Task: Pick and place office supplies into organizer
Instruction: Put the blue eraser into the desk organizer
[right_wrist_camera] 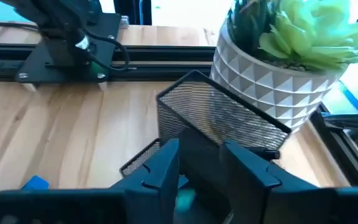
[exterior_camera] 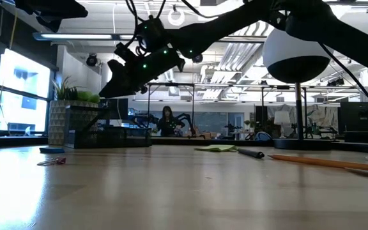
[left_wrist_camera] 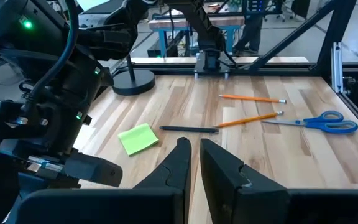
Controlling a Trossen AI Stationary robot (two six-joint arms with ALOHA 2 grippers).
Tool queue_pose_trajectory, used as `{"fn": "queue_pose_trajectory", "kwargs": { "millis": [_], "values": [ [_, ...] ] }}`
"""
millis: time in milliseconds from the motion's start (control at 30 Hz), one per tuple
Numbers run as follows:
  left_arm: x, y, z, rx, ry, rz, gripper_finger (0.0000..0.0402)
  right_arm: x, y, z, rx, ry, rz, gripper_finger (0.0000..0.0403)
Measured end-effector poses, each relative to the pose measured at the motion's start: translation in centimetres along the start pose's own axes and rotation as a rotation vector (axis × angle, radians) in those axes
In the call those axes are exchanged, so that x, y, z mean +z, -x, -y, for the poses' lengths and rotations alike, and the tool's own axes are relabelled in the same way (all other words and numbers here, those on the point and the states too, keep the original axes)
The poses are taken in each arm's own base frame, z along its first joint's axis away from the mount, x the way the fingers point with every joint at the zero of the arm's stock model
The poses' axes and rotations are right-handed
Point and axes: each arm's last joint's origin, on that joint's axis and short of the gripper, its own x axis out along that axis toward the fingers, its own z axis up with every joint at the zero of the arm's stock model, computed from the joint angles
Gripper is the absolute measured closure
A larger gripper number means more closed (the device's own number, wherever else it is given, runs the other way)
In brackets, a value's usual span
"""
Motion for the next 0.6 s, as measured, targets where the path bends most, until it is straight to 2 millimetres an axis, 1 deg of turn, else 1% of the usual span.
{"fn": "queue_pose_trajectory", "kwargs": {
  "millis": [167, 233, 300, 367, 467, 600],
  "values": [
    [0.0, 0.0, 0.0, 0.0, 0.004, 0.0, 0.0376, 0.0, 0.0, 0.0, -0.004, -0.017, -0.002, 0.0246],
    [0.0, 0.0, 0.0, 0.0, 0.003, -0.001, 0.0376, -0.1, 0.0, -0.2, 0.027, -0.044, -0.009, 0.0234],
    [0.0, 0.0, 0.0, 0.0, 0.001, -0.004, 0.0376, -0.1, -0.1, -0.9, 0.078, -0.071, -0.017, 0.0226],
    [-0.1, 0.0, 0.0, 0.001, -0.003, -0.008, 0.0376, -0.1, -0.2, -2.3, 0.124, -0.081, -0.038, 0.0221],
    [-0.1, 0.0, 0.0, 0.001, -0.004, -0.009, 0.0376, -0.2, -0.5, -5.5, 0.155, -0.064, -0.074, 0.0222],
    [-0.1, 0.0, 0.0, 0.001, -0.002, -0.006, 0.0376, -0.7, -0.9, -9.7, 0.098, -0.027, -0.117, 0.0234]
  ]
}}
